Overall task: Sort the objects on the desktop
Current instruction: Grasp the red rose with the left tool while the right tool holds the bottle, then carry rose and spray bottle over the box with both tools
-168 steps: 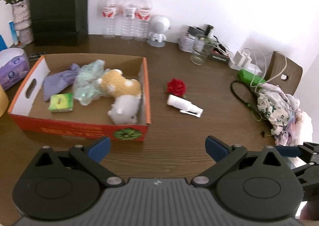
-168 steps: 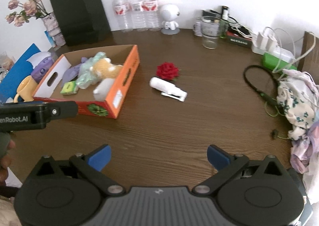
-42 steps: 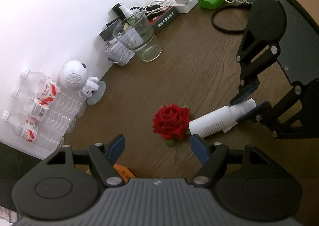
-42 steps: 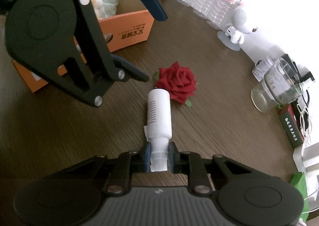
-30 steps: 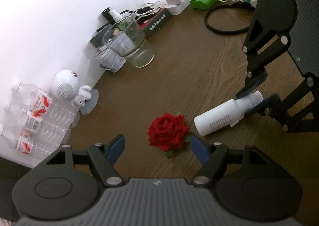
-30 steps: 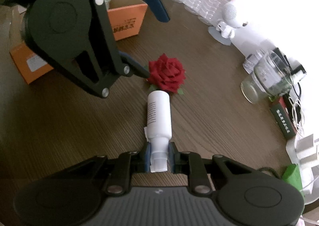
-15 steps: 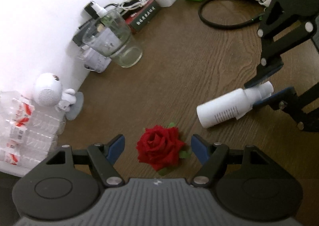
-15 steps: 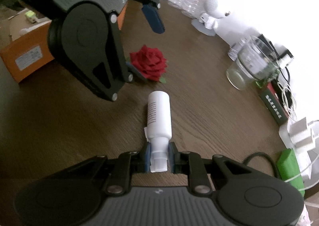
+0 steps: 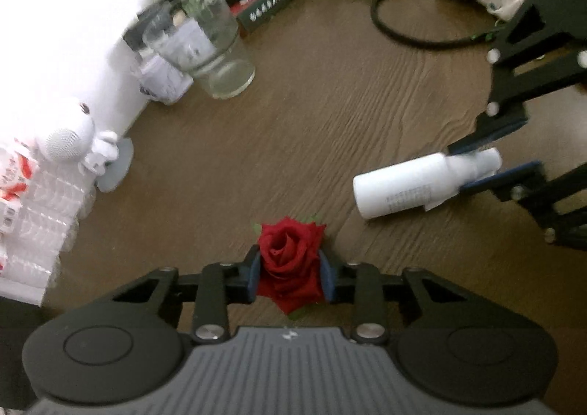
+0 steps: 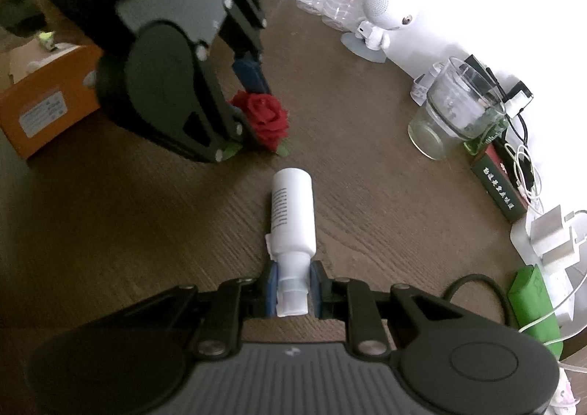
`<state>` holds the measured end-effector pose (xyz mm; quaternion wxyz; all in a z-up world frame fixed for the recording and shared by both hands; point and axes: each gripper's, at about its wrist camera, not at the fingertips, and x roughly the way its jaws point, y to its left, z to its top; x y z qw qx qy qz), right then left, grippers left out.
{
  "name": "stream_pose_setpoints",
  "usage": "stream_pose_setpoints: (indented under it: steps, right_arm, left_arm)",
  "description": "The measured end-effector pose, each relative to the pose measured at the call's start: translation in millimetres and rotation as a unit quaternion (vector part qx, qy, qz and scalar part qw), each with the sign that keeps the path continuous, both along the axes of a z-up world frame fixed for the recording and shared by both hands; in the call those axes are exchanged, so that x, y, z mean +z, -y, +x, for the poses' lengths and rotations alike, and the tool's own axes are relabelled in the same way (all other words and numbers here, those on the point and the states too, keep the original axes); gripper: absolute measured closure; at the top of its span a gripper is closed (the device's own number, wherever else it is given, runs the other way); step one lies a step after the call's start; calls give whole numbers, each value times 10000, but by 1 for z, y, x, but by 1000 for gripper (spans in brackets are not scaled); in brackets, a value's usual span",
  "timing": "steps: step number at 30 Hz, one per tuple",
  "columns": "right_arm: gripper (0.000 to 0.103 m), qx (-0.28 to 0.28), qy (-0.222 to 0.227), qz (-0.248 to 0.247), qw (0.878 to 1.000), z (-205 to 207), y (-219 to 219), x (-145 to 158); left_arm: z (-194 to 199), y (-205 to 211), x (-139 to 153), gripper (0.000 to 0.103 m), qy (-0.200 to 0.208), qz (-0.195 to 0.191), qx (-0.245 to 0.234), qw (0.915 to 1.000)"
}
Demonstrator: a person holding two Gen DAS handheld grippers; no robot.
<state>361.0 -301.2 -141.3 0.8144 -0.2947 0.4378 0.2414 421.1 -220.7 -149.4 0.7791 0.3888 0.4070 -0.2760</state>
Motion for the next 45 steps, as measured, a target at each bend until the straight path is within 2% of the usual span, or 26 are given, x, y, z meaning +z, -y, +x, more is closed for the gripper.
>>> stream_pose_setpoints:
  steps: [10, 22, 36, 45]
  right_arm:
    - [86, -128, 128, 82, 9998, -13, -2, 13]
    - [86, -153, 267, 215, 9993, -52, -10, 41]
    - [86, -62, 506, 254, 9984, -121, -24, 81]
    - [86, 448, 580, 115, 9972, -166, -54, 97]
  left_arm:
    - [-31, 1, 17, 71, 211, -107, 9, 9997]
    - [-78, -9, 47, 72, 404, -326, 124, 9986]
    - [-169, -34, 87, 72, 503, -702, 448, 9953]
    - [-224, -65, 104, 72, 597, -932, 887, 9899]
